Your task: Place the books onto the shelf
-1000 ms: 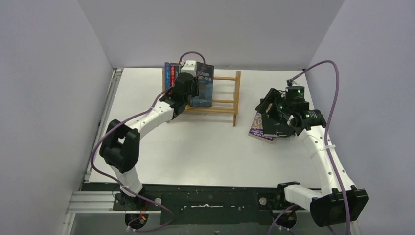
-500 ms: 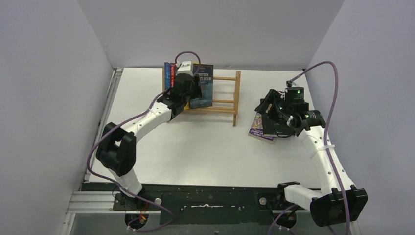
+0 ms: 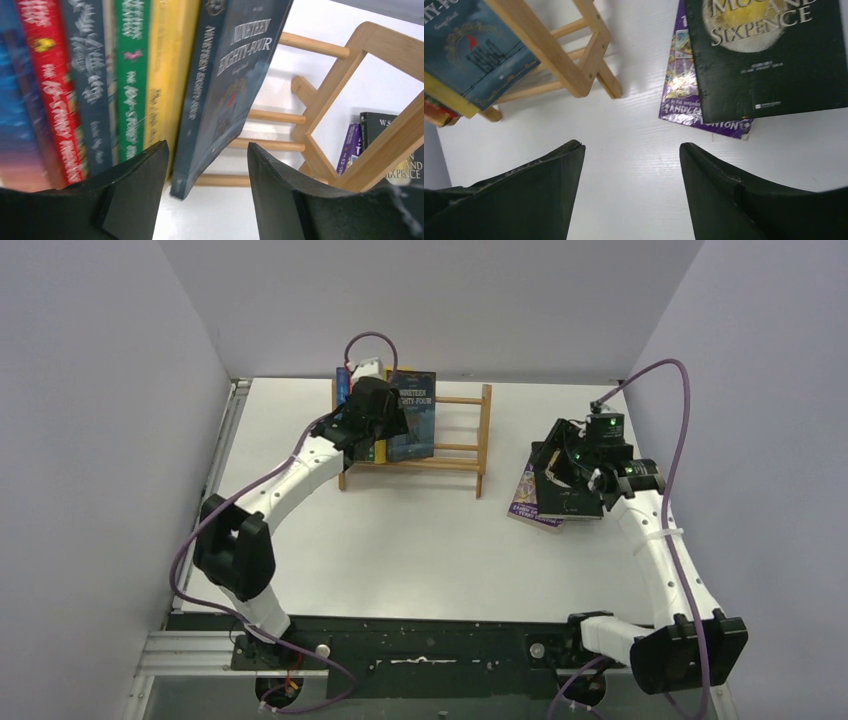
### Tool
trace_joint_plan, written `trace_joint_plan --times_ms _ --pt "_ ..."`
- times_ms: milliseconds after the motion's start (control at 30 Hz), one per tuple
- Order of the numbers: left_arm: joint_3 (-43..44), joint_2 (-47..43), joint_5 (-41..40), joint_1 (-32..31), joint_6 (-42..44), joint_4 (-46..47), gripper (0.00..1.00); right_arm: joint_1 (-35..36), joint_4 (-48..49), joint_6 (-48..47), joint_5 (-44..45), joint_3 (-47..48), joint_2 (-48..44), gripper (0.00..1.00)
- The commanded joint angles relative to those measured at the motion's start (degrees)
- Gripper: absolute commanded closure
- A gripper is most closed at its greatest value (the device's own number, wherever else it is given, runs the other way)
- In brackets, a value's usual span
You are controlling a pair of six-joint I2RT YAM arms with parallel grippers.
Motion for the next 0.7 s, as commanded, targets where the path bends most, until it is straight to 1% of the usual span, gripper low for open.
trace_joint_plan --times_ms 0,100,200,300,433,567,667 --pt "1.8 -8.3 1.5 2.3 -1.1 -6.7 0.42 -4.0 1.2 -3.3 5.8 4.4 3.0 0.29" --pt "-1.2 -12.4 8.4 3.0 -0.2 -8.2 0.39 -9.5 0.6 -2.0 7.4 5.6 7.9 0.27" --pt "-5.0 -15.7 14.6 3.2 0.2 -9.0 0.35 -15.7 0.1 -0.2 7.8 6.4 13.3 0.24" --pt "-9.0 -18.2 19.4 3.4 -1.0 -8.6 0.31 -20.4 -0.3 -0.8 9.5 7.0 17.9 0.14" --pt "-11.8 -19.3 24.8 3.5 -1.6 -7.3 0.25 -26.4 0.8 -3.1 9.5 6.1 21.8 0.07" --pt "-11.3 -18.8 27.0 3.6 -0.5 -8.1 0.21 -31.3 3.7 -4.9 4.4 2.6 23.6 0.04" --pt "-10.7 -18.2 28.7 4.0 0.3 -8.4 0.18 -32.9 7.0 -5.8 -0.2 -0.9 23.9 0.03"
